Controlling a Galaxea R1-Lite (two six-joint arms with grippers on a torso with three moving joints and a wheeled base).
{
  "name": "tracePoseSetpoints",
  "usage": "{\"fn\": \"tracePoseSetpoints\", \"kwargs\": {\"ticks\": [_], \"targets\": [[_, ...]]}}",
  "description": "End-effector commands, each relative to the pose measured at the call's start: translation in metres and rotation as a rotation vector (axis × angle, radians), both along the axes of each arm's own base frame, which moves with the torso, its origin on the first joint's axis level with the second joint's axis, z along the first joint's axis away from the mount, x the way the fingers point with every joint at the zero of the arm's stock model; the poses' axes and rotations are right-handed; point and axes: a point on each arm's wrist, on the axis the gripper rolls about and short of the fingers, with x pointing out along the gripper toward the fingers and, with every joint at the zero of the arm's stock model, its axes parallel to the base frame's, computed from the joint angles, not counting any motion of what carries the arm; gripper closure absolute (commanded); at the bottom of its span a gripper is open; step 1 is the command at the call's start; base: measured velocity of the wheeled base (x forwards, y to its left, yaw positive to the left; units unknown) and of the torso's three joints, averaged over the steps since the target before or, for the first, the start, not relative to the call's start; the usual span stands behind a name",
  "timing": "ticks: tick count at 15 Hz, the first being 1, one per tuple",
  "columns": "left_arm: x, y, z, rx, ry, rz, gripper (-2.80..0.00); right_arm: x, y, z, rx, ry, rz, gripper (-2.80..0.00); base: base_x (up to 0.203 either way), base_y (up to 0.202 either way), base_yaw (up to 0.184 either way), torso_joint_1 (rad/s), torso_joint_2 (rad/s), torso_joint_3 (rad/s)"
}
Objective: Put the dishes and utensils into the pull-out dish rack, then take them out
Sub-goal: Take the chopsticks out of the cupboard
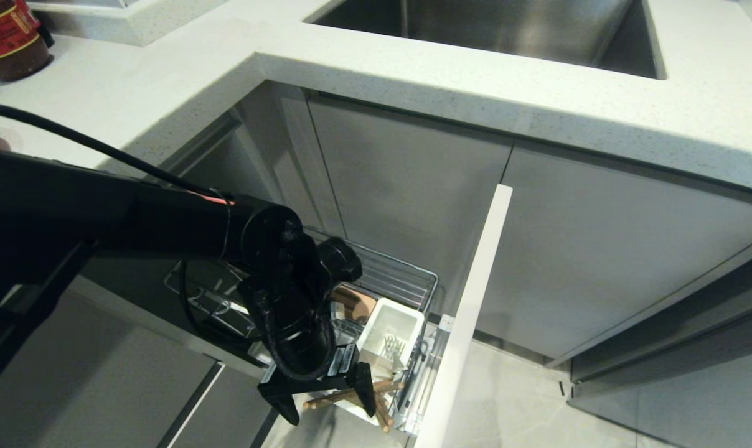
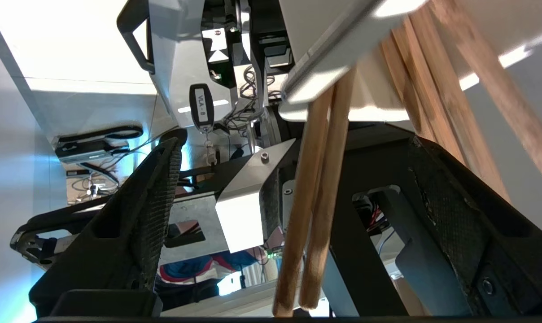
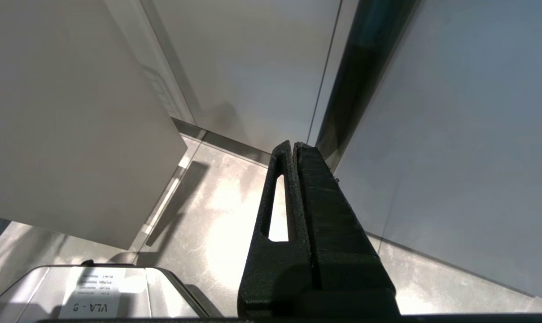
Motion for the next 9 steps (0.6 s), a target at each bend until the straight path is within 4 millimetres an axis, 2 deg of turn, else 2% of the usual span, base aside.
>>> {"fn": "tracePoseSetpoints", "kwargs": {"ticks": [1,6,7,9], "targets": [[0.0013,0.0,-0.0016,0.004,0.008,0.006,-2.8,0.0,0.0,0.0,0.0,0.0,0.0,0.0,0.0,0.0,0.0,0.0,0.0,0.0],[0.0016,0.0003,0.001,-0.003,0.0,0.009,-2.8,0.0,0.0,0.0,-0.001,0.0,0.0,0.0,0.0,0.0,0.0,0.0,0.0,0.0],[0.0015,-0.0002,0.0011,-0.004,0.001,0.009,0.0,0.0,0.0,0.0,0.0,0.0,0.0,0.0,0.0,0.0,0.0,0.0,0.0,0.0],[0.0008,-0.0011,0.0027,-0.012,-0.004,0.008,0.0,0.0,0.0,0.0,0.0,0.0,0.0,0.0,0.0,0.0,0.0,0.0,0.0,0.0]]}}
